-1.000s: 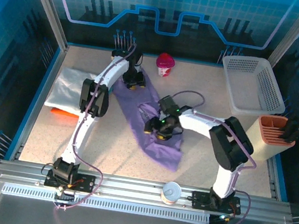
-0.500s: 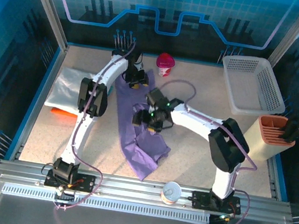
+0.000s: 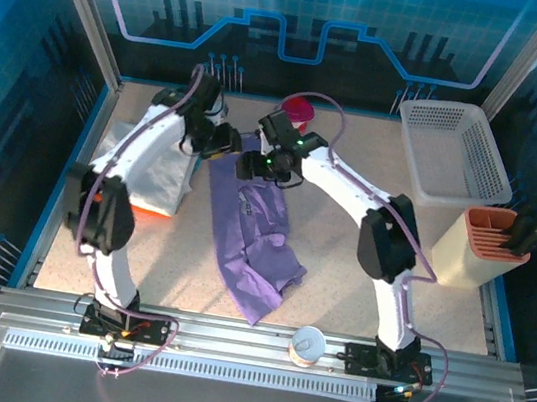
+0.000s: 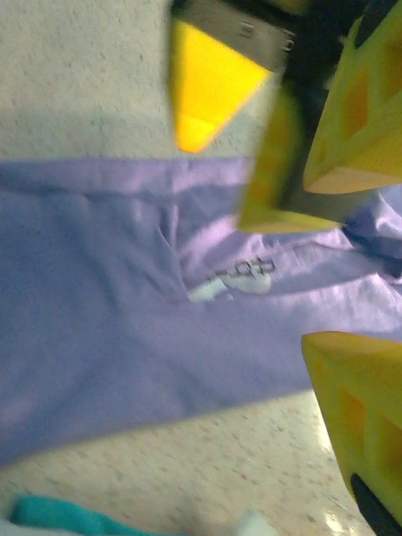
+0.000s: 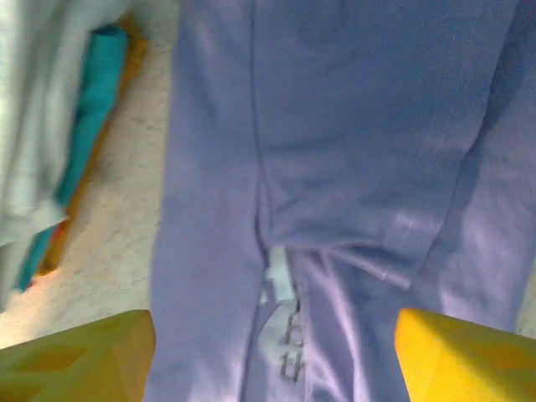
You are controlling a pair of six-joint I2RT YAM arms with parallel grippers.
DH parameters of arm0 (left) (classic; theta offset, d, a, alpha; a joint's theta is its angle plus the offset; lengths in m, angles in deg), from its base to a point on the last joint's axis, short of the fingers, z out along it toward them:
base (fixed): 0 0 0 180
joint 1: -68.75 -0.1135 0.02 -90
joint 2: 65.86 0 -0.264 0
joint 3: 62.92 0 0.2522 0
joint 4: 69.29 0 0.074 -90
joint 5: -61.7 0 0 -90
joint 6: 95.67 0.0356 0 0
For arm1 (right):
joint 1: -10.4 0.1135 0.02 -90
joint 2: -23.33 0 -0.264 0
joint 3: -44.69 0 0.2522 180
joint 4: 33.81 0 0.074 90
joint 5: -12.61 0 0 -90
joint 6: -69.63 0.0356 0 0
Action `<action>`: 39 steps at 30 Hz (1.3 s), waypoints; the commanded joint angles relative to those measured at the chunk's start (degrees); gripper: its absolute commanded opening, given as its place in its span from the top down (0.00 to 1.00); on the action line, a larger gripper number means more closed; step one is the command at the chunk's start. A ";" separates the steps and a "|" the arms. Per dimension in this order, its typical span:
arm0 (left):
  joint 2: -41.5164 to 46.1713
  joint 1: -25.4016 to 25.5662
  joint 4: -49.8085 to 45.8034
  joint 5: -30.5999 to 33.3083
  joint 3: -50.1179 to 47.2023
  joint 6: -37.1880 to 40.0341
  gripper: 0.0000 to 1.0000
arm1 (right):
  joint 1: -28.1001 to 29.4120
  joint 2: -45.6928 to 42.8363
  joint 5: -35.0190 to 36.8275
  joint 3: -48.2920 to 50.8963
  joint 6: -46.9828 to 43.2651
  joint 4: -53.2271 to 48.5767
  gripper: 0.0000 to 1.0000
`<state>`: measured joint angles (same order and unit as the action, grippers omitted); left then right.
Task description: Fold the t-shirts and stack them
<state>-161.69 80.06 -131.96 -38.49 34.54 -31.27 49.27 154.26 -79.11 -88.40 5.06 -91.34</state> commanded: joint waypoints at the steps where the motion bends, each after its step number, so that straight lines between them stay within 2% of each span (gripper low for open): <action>1: 7.36 -0.06 1.93 1.40 -9.85 -1.86 0.52 | -0.66 8.42 2.26 -10.57 -7.05 -8.52 0.24; 5: 16.72 0.00 2.02 1.95 -20.28 -2.72 0.52 | -1.38 16.93 3.81 -20.58 -9.08 -11.69 0.25; 11: 23.44 0.11 2.50 1.50 -28.15 -4.47 0.52 | -4.51 22.40 2.06 -23.58 -6.09 -9.94 0.27; 22: 19.32 3.41 5.02 1.14 -28.16 -5.94 0.52 | -9.88 23.23 4.49 -22.97 3.63 -9.73 0.32; 32: 14.77 6.56 8.58 -1.45 -28.66 -7.72 0.52 | -9.06 24.86 -2.43 -24.36 15.12 -2.20 0.31; 39: 15.84 13.49 12.87 -5.44 -34.48 -13.04 0.53 | -9.14 27.44 -8.65 -24.99 18.69 8.40 0.31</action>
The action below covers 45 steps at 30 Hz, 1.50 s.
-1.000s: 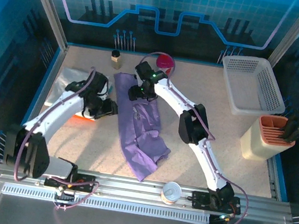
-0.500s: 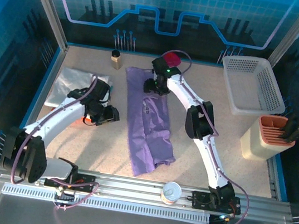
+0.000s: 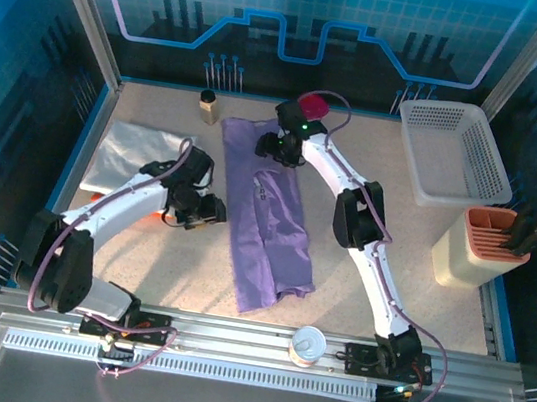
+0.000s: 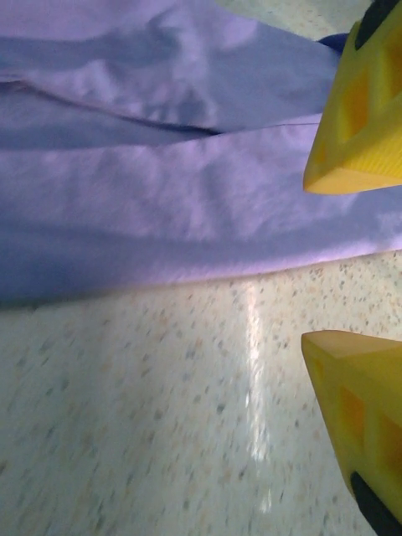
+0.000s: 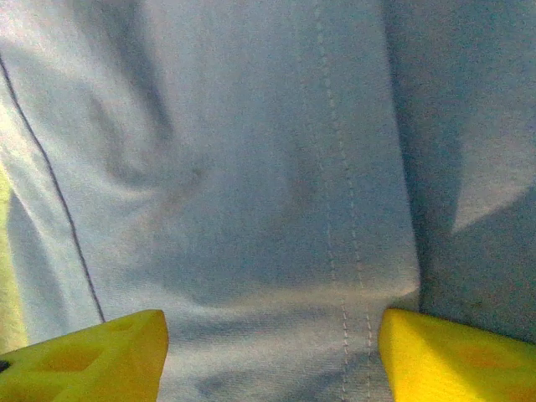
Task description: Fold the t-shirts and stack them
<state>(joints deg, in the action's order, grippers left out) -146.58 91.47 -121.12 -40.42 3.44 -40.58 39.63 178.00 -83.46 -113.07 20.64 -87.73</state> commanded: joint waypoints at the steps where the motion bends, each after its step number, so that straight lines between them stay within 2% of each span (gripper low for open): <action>1: 1.33 3.18 3.54 -4.50 -5.15 -5.01 0.53 | 0.39 3.65 -5.02 -0.23 2.94 6.69 0.31; 7: 3.60 8.03 9.72 -5.72 -13.42 -11.74 0.53 | 0.55 -2.57 -4.13 1.63 -3.42 7.68 0.21; 12: 3.29 8.04 11.65 -4.05 -14.75 -12.63 0.50 | 0.80 -16.01 -1.69 15.61 -7.50 9.31 0.01; 19: 2.89 9.79 14.80 -9.55 -15.93 -14.85 0.51 | 0.41 -36.13 1.83 35.44 -12.37 6.35 0.00; 23: 4.42 11.97 17.74 -11.79 -19.29 -18.20 0.52 | -1.24 -45.80 -1.32 47.62 -13.88 4.03 0.00; 27: 6.37 15.33 21.68 -12.84 -22.44 -23.19 0.52 | -2.35 -55.45 -2.74 62.05 -14.80 3.13 0.16; 30: 8.63 18.00 24.87 -12.37 -25.21 -28.19 0.52 | -3.90 -63.51 -4.18 74.48 -13.11 4.90 0.38; 32: 10.22 19.81 26.20 -11.47 -26.73 -30.89 0.52 | -4.84 -68.14 -5.88 81.82 -11.15 6.36 0.46; 34: 11.74 21.70 26.70 -10.12 -27.99 -33.27 0.52 | -5.48 -72.05 -7.20 88.30 -9.12 6.86 0.50; 39: 14.26 25.79 29.64 -6.65 -30.88 -38.85 0.52 | -5.54 -78.00 -7.35 98.73 -5.95 5.33 0.50; 45: 10.43 28.37 35.17 -5.11 -30.55 -40.79 0.53 | -5.59 -79.69 -11.62 106.57 -2.00 7.50 0.52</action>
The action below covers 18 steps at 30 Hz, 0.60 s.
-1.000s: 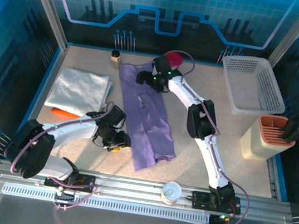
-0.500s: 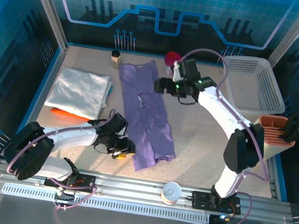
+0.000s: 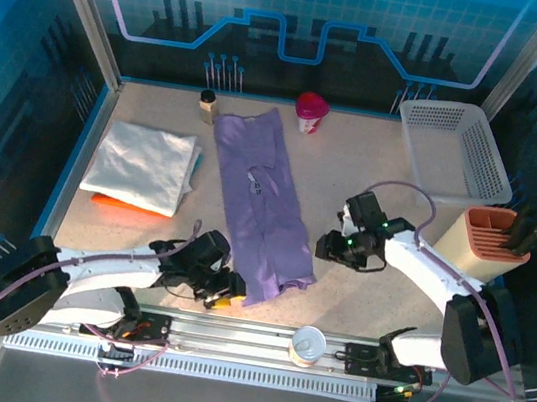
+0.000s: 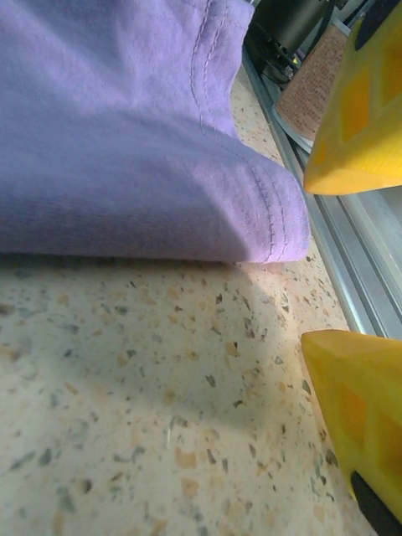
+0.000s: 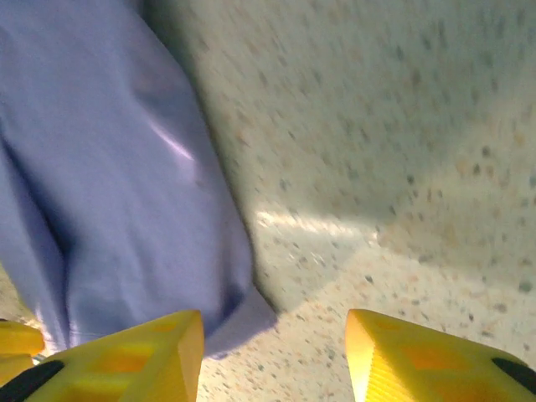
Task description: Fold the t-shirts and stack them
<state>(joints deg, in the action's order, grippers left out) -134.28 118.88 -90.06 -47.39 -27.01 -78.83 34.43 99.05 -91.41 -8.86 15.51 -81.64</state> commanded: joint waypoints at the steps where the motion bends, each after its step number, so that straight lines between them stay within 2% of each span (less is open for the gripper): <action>1: -3.07 1.32 5.00 1.98 0.37 -2.54 0.53 | -0.32 -0.48 -4.77 3.37 3.94 2.35 0.52; 7: -9.51 1.99 7.70 2.64 3.61 -0.02 0.54 | 0.04 0.92 -9.06 6.29 7.65 8.71 0.52; 10: -12.12 1.99 8.69 2.82 4.26 0.48 0.55 | 0.48 2.50 -10.35 6.31 9.23 11.12 0.46; 13: -14.37 2.00 11.06 2.83 4.56 0.50 0.55 | 1.46 4.53 -11.09 6.22 10.60 13.61 0.44; 18: -16.46 1.99 13.64 2.98 5.36 0.54 0.59 | 3.85 7.17 -11.25 5.96 11.75 14.78 0.46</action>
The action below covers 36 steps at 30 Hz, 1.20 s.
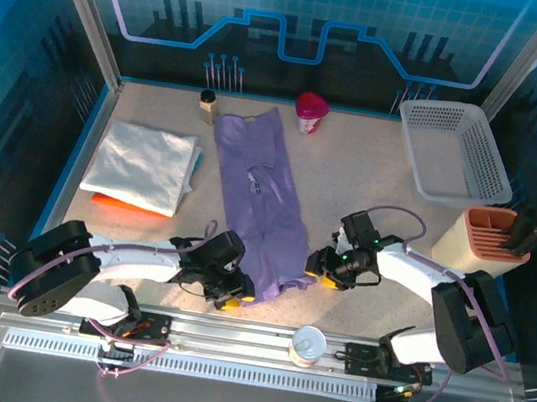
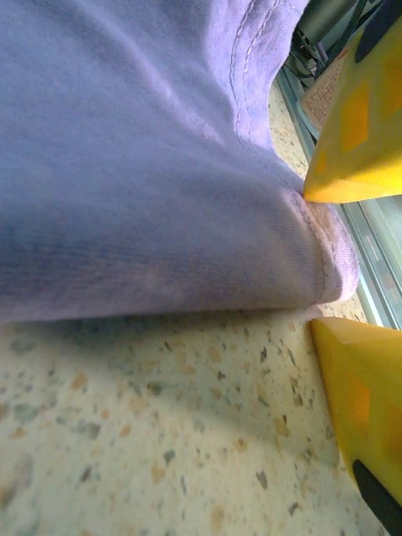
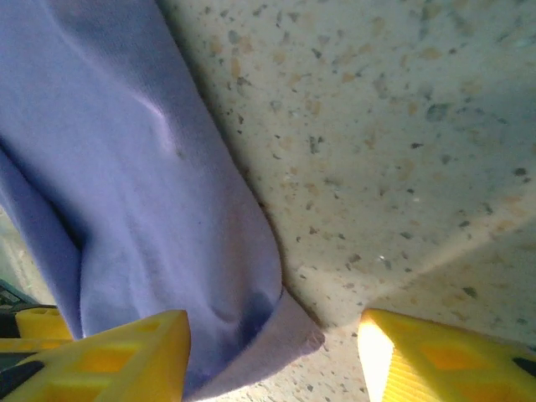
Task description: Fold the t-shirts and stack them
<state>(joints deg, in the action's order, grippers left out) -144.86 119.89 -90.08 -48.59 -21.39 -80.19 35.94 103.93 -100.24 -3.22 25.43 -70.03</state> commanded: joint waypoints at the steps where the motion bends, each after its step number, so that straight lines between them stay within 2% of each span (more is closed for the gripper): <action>1: -5.90 0.98 13.70 4.43 -0.09 1.98 0.60 | 2.63 2.38 -2.44 0.53 2.03 3.36 0.47; 4: -6.12 0.99 12.88 5.25 0.63 2.65 0.64 | 3.51 2.23 -2.66 0.49 2.84 4.03 0.51; 8: -6.40 0.90 10.21 6.39 2.81 4.49 0.65 | 4.33 2.41 -2.71 -0.34 3.28 4.00 0.53; 18: -6.08 0.55 6.97 6.84 3.87 5.64 0.78 | 5.17 2.37 -2.34 -0.16 3.66 3.47 0.59; 25: -1.56 0.52 -1.65 9.63 4.33 7.84 0.83 | 5.39 0.78 -2.11 0.13 4.12 2.38 0.78; 28: 1.55 0.55 -6.57 10.81 4.88 8.99 0.90 | 5.40 -1.09 -2.39 0.44 4.44 0.86 0.89; 33: 8.45 0.55 -15.47 11.59 3.93 9.76 0.94 | 5.30 -5.26 0.75 0.71 3.99 -4.78 0.93; 36: 11.56 0.55 -17.74 11.29 2.94 9.25 0.95 | 5.61 -7.55 1.18 1.57 5.99 -4.74 0.97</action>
<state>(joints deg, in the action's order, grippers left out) -135.88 120.52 -101.40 -38.91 -18.02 -71.88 40.77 98.68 -100.11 -3.11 29.82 -71.34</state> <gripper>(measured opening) 0.064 0.059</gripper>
